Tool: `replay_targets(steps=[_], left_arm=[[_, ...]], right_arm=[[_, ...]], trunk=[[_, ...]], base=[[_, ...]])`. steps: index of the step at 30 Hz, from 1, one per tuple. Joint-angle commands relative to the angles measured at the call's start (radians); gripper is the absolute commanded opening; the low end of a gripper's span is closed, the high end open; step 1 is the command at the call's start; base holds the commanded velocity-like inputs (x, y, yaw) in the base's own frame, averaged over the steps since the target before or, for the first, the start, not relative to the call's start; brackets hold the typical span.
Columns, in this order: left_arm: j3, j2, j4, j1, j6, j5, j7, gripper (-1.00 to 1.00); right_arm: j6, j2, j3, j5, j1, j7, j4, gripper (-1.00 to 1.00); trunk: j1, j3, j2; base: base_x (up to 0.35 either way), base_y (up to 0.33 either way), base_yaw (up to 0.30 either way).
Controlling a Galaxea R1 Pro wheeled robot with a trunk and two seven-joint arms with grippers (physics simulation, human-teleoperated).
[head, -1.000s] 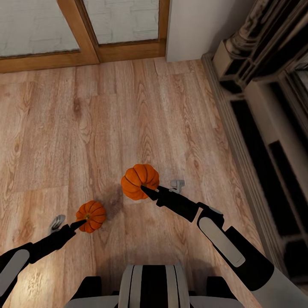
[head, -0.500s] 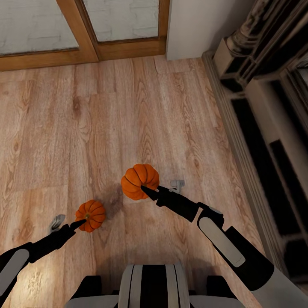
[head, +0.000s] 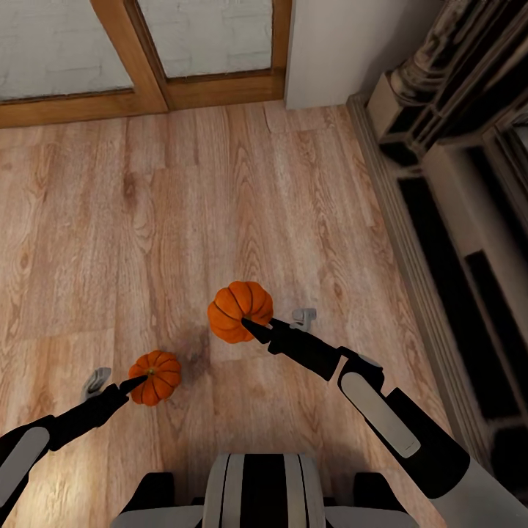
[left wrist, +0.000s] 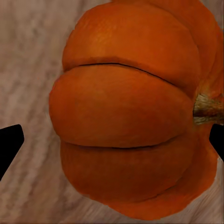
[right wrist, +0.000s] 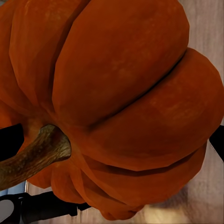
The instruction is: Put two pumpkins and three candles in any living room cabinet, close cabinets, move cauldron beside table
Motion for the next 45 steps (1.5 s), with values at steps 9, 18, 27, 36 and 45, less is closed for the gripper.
replay_targets(steps=[9,18,27,36,45], left_arm=[[0.002,-0.001,0.001,0.000,0.007,0.004,-0.001,1.00],[0.003,-0.001,0.002,0.000,0.007,0.005,-0.001,1.00],[0.002,-0.001,0.012,0.000,0.006,0.006,-0.001,-1.00],[0.002,-0.001,0.010,0.000,0.005,0.007,-0.001,-1.00],[0.002,-0.001,0.010,0.000,0.006,0.010,-0.001,-1.00]], right_arm=[[0.003,-0.001,0.001,-0.007,0.000,-0.001,0.000,-1.00],[0.003,-0.001,0.001,-0.007,0.000,-0.001,-0.001,-1.00],[0.002,-0.001,0.000,-0.007,0.000,-0.001,-0.002,-1.00],[0.003,-0.001,0.001,-0.007,0.000,0.000,-0.002,-1.00],[0.003,-0.001,0.001,-0.007,0.000,0.000,-0.002,-1.00]], trunk=[[0.000,0.000,0.000],[0.000,0.000,0.000],[0.000,0.000,0.000],[0.000,0.000,0.000],[0.000,0.000,0.000]], base=[[0.078,0.000,0.000],[0.026,0.000,0.000],[0.000,0.000,0.000],[0.000,0.000,0.000],[0.000,0.000,0.000]])
